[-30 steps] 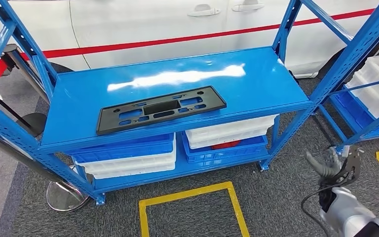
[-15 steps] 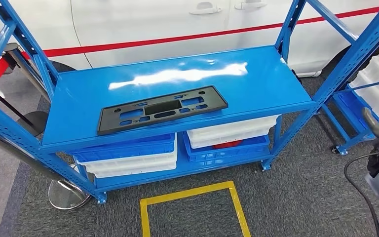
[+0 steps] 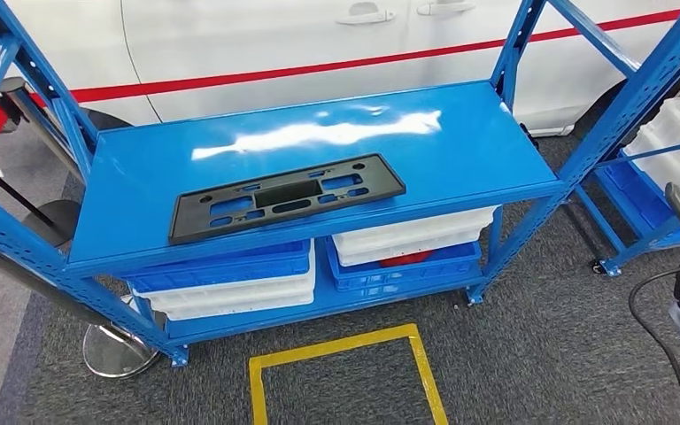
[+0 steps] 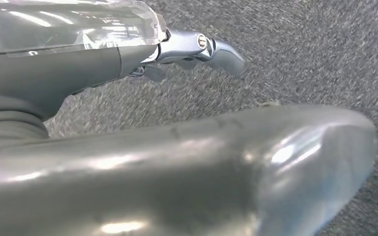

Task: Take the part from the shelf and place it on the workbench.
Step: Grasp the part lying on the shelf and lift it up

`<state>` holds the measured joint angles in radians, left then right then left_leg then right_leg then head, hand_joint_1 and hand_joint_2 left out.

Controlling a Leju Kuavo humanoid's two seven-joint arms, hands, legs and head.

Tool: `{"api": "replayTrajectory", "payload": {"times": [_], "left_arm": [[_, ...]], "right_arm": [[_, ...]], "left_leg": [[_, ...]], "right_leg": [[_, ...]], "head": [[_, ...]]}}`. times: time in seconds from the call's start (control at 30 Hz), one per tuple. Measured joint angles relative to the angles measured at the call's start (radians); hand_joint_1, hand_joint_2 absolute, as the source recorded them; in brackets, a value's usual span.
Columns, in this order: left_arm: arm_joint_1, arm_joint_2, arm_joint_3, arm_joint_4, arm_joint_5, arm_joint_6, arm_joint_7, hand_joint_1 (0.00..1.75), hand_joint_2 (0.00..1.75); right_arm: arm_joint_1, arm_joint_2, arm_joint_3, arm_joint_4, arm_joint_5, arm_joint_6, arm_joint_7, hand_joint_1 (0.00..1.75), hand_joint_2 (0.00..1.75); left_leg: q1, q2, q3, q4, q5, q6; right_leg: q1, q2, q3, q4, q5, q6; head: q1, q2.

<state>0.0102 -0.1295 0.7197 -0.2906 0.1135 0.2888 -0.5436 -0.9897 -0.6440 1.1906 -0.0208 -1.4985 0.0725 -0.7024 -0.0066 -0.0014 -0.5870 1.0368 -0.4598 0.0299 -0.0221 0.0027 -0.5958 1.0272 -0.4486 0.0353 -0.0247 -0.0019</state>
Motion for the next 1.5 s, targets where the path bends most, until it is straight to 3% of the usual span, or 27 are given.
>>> {"api": "replayTrajectory", "payload": {"times": [0.1,0.2,0.23,0.27,0.3,0.4,0.47,0.6,0.63,0.73,0.77,0.8,0.83,0.87,0.93,0.97,1.1,1.17,1.23,1.27,1.3,1.33,1.43,1.5], "left_arm": [[0.000,0.000,0.001,0.000,0.000,0.000,0.000,0.00,0.00],[-0.001,-0.001,0.001,0.001,0.000,0.000,-0.001,0.00,0.00],[-0.001,-0.001,0.001,0.001,0.000,0.000,-0.001,0.00,0.00],[-0.001,-0.002,0.001,0.002,0.000,0.000,-0.001,0.00,0.00],[0.000,-0.002,0.001,0.002,0.000,0.000,-0.001,0.00,0.00],[-0.001,-0.002,0.001,0.003,0.000,0.000,-0.001,0.00,0.00],[-0.002,-0.002,0.001,0.003,0.000,0.000,-0.001,0.00,0.00],[-0.002,-0.002,0.002,0.003,0.000,0.000,-0.001,0.00,0.00],[-0.002,-0.001,0.002,0.004,0.000,0.000,-0.001,0.00,0.00],[-0.001,-0.001,0.001,0.004,0.000,0.000,-0.001,0.00,0.00],[-0.001,-0.001,0.001,0.004,0.000,0.000,-0.001,0.00,0.00],[-0.001,-0.001,0.002,0.004,0.000,0.000,-0.001,0.00,0.00],[-0.001,-0.001,0.002,0.004,0.000,0.000,-0.001,0.00,0.00],[-0.001,-0.001,0.002,0.004,0.000,0.000,-0.001,0.00,0.00],[-0.002,-0.001,0.002,0.004,0.000,0.000,-0.001,0.00,0.00],[-0.002,-0.001,0.001,0.004,0.000,0.000,-0.001,0.00,0.00],[-0.002,-0.001,0.002,0.004,0.000,0.000,-0.002,0.00,0.00],[-0.003,-0.001,0.002,0.004,0.000,0.000,-0.002,0.00,0.00],[-0.003,-0.002,0.002,0.004,0.000,0.000,-0.002,0.00,0.00],[-0.002,-0.002,0.002,0.004,0.000,0.000,-0.002,0.00,0.00],[-0.002,-0.003,0.002,0.004,0.000,0.000,-0.002,0.00,0.00],[-0.001,-0.003,0.002,0.005,0.000,0.000,-0.002,0.00,0.00],[-0.002,-0.004,0.002,0.005,0.000,0.000,-0.002,0.00,0.00],[-0.003,-0.004,0.002,0.005,0.000,0.000,-0.002,0.00,0.00]], "right_arm": [[-0.002,-0.003,0.001,0.001,0.000,0.000,0.000,0.00,1.75],[-0.005,-0.006,0.001,0.003,0.000,0.000,0.000,0.00,1.75],[-0.003,-0.007,0.001,0.003,0.000,0.000,0.000,0.00,1.75],[-0.002,-0.006,0.001,0.003,0.000,0.000,0.001,0.00,1.75],[-0.001,-0.006,0.001,0.003,0.000,0.000,0.001,0.00,1.75],[-0.004,-0.008,0.002,0.005,0.000,0.000,0.001,0.00,1.75],[-0.006,-0.009,0.002,0.006,0.000,0.000,0.001,0.00,1.75],[-0.007,-0.010,0.002,0.007,0.000,0.000,0.000,0.00,1.75],[-0.007,-0.009,0.002,0.007,0.000,0.000,0.000,0.00,1.75],[-0.007,-0.009,0.002,0.007,0.000,0.000,0.000,0.00,1.75],[-0.006,-0.009,0.002,0.007,0.000,0.000,0.000,0.00,1.75],[-0.006,-0.009,0.002,0.007,0.000,0.000,0.000,0.00,1.75],[-0.006,-0.009,0.002,0.007,0.000,0.000,0.000,0.00,1.75],[-0.006,-0.009,0.002,0.007,0.000,0.000,0.000,0.00,1.75],[-0.007,-0.009,0.002,0.007,0.000,0.000,0.000,0.00,1.75],[-0.007,-0.009,0.002,0.007,0.000,0.000,0.000,0.00,1.75],[-0.007,-0.009,0.002,0.007,0.000,0.000,0.000,0.00,1.75],[-0.008,-0.010,0.002,0.007,0.000,0.000,0.000,0.00,1.75],[-0.008,-0.010,0.002,0.007,0.000,0.000,0.000,0.00,1.75],[-0.006,-0.010,0.002,0.007,0.000,0.000,0.000,0.00,1.75],[-0.005,-0.009,0.002,0.007,0.000,0.000,0.000,0.00,1.75],[-0.005,-0.010,0.002,0.007,0.000,0.000,0.000,0.00,1.75],[-0.007,-0.010,0.002,0.007,0.000,0.000,0.000,0.00,1.75],[-0.008,-0.010,0.002,0.007,0.000,0.000,0.001,0.00,1.75]], "left_leg": [[0.004,0.001,0.011,-0.027,0.014,0.018],[0.003,0.001,0.016,-0.038,0.022,0.027],[0.002,0.001,0.015,-0.038,0.022,0.028],[0.001,0.001,0.015,-0.037,0.021,0.028],[0.000,0.001,0.015,-0.035,0.020,0.027],[-0.002,0.000,0.015,-0.024,0.012,0.021],[-0.005,-0.001,0.011,-0.018,0.008,0.014],[-0.007,-0.001,0.002,0.004,-0.010,-0.005],[-0.006,-0.001,-0.014,0.041,-0.035,-0.012],[0.002,-0.001,-0.108,0.238,-0.128,-0.025],[0.005,-0.001,-0.128,0.277,-0.134,-0.027],[0.007,-0.001,-0.129,0.275,-0.120,-0.028],[0.009,-0.001,-0.113,0.236,-0.089,-0.028],[0.010,-0.001,-0.079,0.164,-0.048,-0.026],[0.009,-0.001,-0.018,0.035,0.000,-0.019],[0.007,-0.002,-0.002,0.000,0.009,-0.015],[0.006,-0.001,0.005,-0.022,0.017,0.010],[0.008,0.000,0.008,-0.032,0.024,0.020],[0.006,-0.001,0.007,-0.033,0.024,0.023],[0.004,-0.001,0.006,-0.032,0.024,0.024],[0.003,-0.001,0.007,-0.031,0.024,0.024],[0.002,-0.001,0.008,-0.030,0.022,0.024],[-0.001,-0.002,0.009,-0.022,0.015,0.018],[-0.004,-0.003,0.005,-0.019,0.013,0.010]], "right_leg": [[-0.005,-0.001,-0.006,0.016,-0.016,0.017],[-0.005,-0.001,-0.080,0.175,-0.100,0.024],[-0.005,-0.001,-0.109,0.231,-0.119,0.027],[-0.005,-0.002,-0.123,0.257,-0.119,0.028],[-0.005,-0.002,-0.119,0.245,-0.100,0.028],[-0.002,-0.003,-0.027,0.055,-0.005,0.020],[0.004,-0.003,0.002,-0.008,0.008,0.009],[-0.002,-0.003,0.003,-0.015,0.011,-0.013],[-0.005,-0.004,0.004,-0.017,0.012,-0.018],[-0.005,-0.006,0.004,-0.017,0.011,-0.024],[-0.005,-0.006,0.004,-0.017,0.011,-0.024],[-0.006,-0.006,0.004,-0.016,0.011,-0.023],[-0.006,-0.005,0.005,-0.015,0.010,-0.022],[-0.007,-0.004,0.007,-0.014,0.008,-0.019],[-0.004,-0.003,0.009,-0.011,0.004,-0.011],[-0.003,-0.003,0.009,-0.010,0.004,-0.005],[-0.008,-0.003,0.006,-0.005,-0.003,0.020],[-0.009,-0.003,-0.029,0.072,-0.052,0.025],[-0.008,-0.003,-0.092,0.204,-0.114,0.029],[-0.008,-0.003,-0.116,0.251,-0.126,0.030],[-0.008,-0.003,-0.124,0.264,-0.119,0.030],[-0.007,-0.003,-0.110,0.235,-0.092,0.028],[-0.004,-0.003,-0.015,0.039,-0.003,0.017],[0.003,-0.003,0.006,-0.010,0.004,0.006]], "head": [[0.002,0.000],[0.006,0.000],[0.007,0.000],[0.007,0.000],[0.007,0.000],[0.007,0.000],[0.007,0.000],[0.005,0.000],[0.004,0.000],[0.002,0.000],[0.002,0.000],[0.002,0.000],[0.002,0.000],[0.002,0.000],[0.003,0.000],[0.003,0.000],[0.005,0.000],[0.008,0.000],[0.010,0.000],[0.011,0.000],[0.011,0.000],[0.011,0.000],[0.010,0.000],[0.010,0.000]]}}
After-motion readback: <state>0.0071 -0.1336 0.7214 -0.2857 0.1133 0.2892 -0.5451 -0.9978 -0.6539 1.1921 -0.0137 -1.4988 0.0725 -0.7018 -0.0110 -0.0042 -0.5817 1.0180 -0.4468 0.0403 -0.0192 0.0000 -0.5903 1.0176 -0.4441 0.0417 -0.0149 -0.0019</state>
